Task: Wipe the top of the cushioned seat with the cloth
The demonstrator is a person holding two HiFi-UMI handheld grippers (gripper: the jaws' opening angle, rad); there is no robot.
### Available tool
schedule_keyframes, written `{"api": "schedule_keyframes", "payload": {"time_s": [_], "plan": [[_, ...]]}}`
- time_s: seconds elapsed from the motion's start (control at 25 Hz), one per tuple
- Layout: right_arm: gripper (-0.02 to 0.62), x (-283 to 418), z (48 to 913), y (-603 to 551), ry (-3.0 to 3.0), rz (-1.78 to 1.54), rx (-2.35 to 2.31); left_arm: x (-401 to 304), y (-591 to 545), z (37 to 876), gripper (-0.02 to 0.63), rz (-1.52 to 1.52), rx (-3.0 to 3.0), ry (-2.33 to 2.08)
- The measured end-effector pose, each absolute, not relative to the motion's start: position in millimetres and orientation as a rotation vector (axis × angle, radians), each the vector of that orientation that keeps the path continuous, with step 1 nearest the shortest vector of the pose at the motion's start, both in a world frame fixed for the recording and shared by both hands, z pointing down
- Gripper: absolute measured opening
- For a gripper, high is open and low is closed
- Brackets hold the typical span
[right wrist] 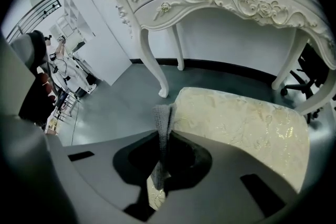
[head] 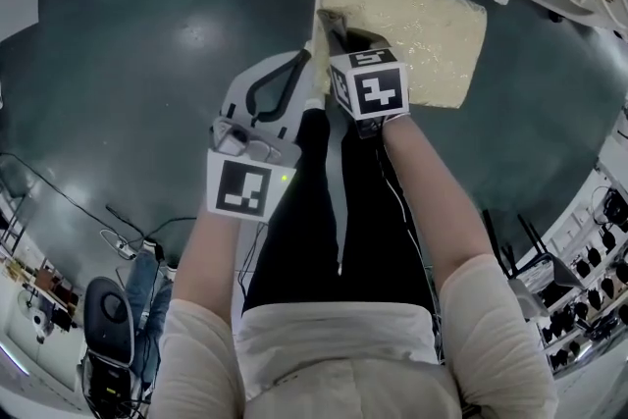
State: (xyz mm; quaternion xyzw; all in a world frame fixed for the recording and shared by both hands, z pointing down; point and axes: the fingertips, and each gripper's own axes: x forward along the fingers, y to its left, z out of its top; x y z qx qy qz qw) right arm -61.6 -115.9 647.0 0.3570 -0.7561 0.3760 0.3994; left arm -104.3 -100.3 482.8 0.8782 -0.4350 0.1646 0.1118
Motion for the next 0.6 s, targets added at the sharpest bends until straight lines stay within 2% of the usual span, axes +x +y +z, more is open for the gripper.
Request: {"api": "schedule_keyframes", "payload": {"time_s": [0.6], "plan": [[0.031, 1, 662, -119, -1.881, 1.0, 0.914, -59, -115, 496, 0.002, 0.456, 2.521, -1.285]]}}
